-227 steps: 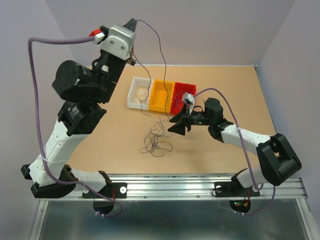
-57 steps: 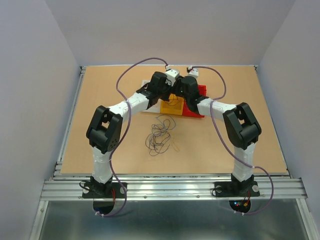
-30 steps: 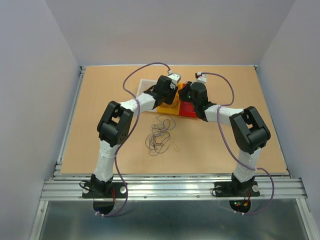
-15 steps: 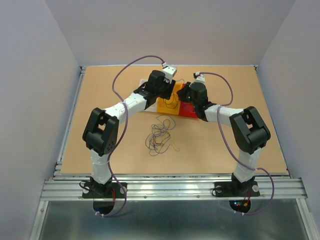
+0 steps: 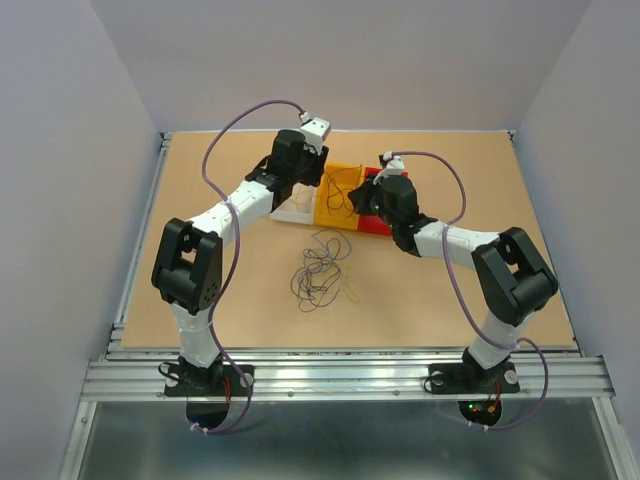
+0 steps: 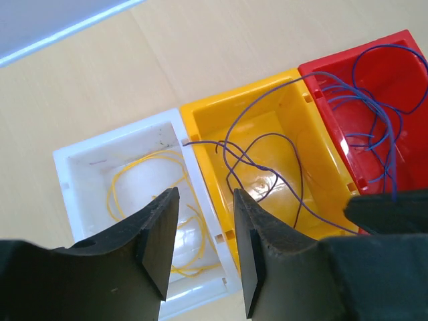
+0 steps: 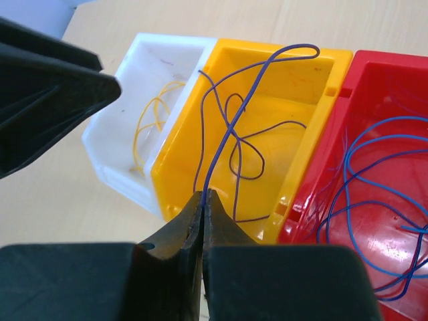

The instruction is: Untangle the cables

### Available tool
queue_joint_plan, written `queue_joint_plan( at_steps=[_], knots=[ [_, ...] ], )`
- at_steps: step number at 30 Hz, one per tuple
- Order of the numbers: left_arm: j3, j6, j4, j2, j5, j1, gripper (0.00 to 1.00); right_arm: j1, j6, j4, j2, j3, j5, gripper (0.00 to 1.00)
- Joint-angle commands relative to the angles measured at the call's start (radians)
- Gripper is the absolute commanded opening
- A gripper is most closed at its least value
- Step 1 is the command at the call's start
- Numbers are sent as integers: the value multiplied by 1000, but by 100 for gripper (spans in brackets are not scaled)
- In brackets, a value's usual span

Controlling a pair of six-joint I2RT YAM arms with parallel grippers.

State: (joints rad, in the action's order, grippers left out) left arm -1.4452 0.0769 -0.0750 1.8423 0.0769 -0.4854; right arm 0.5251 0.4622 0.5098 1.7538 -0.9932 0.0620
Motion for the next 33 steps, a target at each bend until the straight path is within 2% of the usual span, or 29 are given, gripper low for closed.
queue_joint_plan(
  at_steps=[1,5,13,19,21,24,26,30,33],
  knots=[
    [5,30,-48,21,7,2,49,13,-2,5,-63,38,-20,0],
    [-3,41,-49,35,11,10,49,12,23,-177,4,-59,-48,1],
    [-3,54,-54,43,3,18,49,12,16,-257,168,-272,-41,1],
    [2,54,-54,34,11,33,49,13,-17,-422,406,-620,12,0],
    [3,54,-54,25,15,41,49,12,-26,-546,507,-750,27,1],
    [2,52,-55,21,21,48,49,13,-30,-643,588,-885,61,1],
    [0,52,-52,21,21,51,49,18,-37,-707,636,-923,87,1],
    [-3,52,-52,18,21,56,49,23,-48,-760,630,-934,153,2],
    [0,54,-51,9,23,62,49,29,-72,-760,575,-907,162,18]
  ],
)
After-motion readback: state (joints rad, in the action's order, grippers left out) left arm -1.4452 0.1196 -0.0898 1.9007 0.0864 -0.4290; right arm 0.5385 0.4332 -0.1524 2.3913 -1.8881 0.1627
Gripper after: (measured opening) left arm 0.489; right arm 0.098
